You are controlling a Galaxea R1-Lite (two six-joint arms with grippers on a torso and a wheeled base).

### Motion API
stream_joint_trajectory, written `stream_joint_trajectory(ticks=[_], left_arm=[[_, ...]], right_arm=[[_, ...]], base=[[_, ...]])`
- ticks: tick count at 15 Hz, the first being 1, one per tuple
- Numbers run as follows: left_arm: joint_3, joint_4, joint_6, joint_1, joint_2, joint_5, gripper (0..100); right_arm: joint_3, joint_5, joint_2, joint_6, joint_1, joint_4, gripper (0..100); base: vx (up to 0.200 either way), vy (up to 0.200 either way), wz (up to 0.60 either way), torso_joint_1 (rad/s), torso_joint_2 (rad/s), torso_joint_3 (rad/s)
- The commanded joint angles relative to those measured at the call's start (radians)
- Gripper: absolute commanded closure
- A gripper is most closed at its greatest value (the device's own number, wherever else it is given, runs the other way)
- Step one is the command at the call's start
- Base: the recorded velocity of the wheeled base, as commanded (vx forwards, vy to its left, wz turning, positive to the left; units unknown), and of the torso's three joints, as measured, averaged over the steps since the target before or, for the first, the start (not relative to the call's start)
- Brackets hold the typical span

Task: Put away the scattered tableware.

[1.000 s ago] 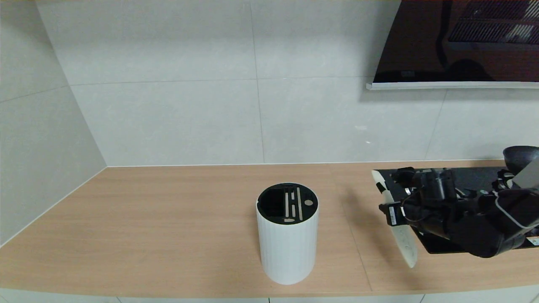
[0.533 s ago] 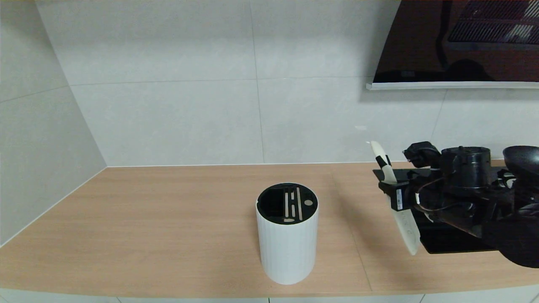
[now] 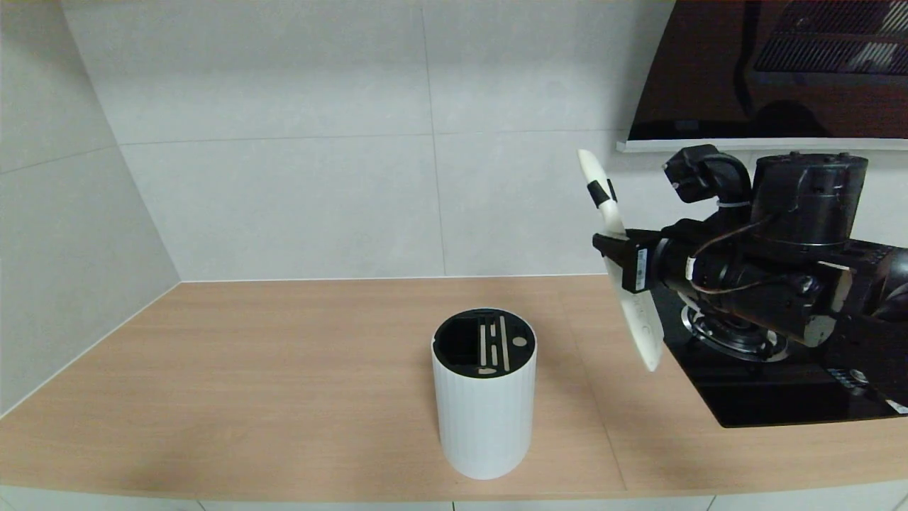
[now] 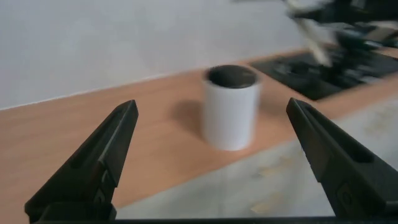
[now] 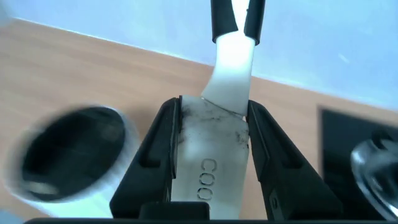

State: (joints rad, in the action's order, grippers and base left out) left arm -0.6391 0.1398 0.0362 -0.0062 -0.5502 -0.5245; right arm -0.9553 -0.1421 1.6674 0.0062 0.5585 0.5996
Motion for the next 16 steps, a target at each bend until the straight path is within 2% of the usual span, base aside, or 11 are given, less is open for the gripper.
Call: stream_joint_trajectory(ticks=[1,2,3,4,5,6,7,9,10,14,16], left_arm=[[-0.197,-0.135,0.018,-0.097,-0.527,-0.094,0],[-0.195,-0.215,0.074,-0.164,-0.593,-0.085,0],[-0.197,-0.253,0.114,-0.198,-0.620,-0.072,0],[-0.194,-0.330,0.206,-0.296,-0.657,-0.046,0],[-0.177,-0.440,0.341,-0.397,-0.691,-0.006,0],[-0.139,-0.539,0.412,-0.449,-0.706,0.020,0],[-0.106,-0.635,0.450,-0.485,-0.735,0.035,0],[-0.068,-0.758,0.464,-0.543,-0.810,0.067,0],[-0.056,-0.798,0.464,-0.554,-0.852,0.080,0],[0.010,-1.111,0.469,-0.623,-1.036,0.198,0],[0.029,-1.174,0.467,-0.635,-1.047,0.196,0]], right_arm=[[0.023,-0.034,-0.032,0.018,0.069,-0.003,100],[0.036,-0.039,-0.058,0.021,0.084,-0.003,100],[0.035,-0.037,-0.069,0.025,0.092,-0.007,100],[0.036,-0.039,-0.080,0.031,0.100,-0.009,100],[0.040,-0.039,-0.084,0.058,0.127,-0.011,100],[0.046,-0.040,-0.087,0.077,0.155,-0.012,100],[0.049,-0.039,-0.086,0.083,0.184,-0.012,100],[0.049,-0.039,-0.072,0.104,0.250,-0.012,100],[0.049,-0.040,-0.063,0.124,0.268,-0.012,100],[0.058,-0.040,-0.046,0.143,0.327,-0.012,100],[0.059,-0.040,-0.037,0.144,0.354,-0.012,100]], base=[[0.000,0.000,0.00,0.000,0.00,0.000],[0.000,0.000,0.00,0.000,0.00,0.000],[0.000,0.000,0.00,0.000,0.00,0.000],[0.000,0.000,0.00,0.000,0.00,0.000],[0.000,0.000,0.00,0.000,0.00,0.000],[0.000,0.000,0.00,0.000,0.00,0.000],[0.000,0.000,0.00,0.000,0.00,0.000],[0.000,0.000,0.00,0.000,0.00,0.000],[0.000,0.000,0.00,0.000,0.00,0.000],[0.000,0.000,0.00,0.000,0.00,0.000],[0.000,0.000,0.00,0.000,0.00,0.000]])
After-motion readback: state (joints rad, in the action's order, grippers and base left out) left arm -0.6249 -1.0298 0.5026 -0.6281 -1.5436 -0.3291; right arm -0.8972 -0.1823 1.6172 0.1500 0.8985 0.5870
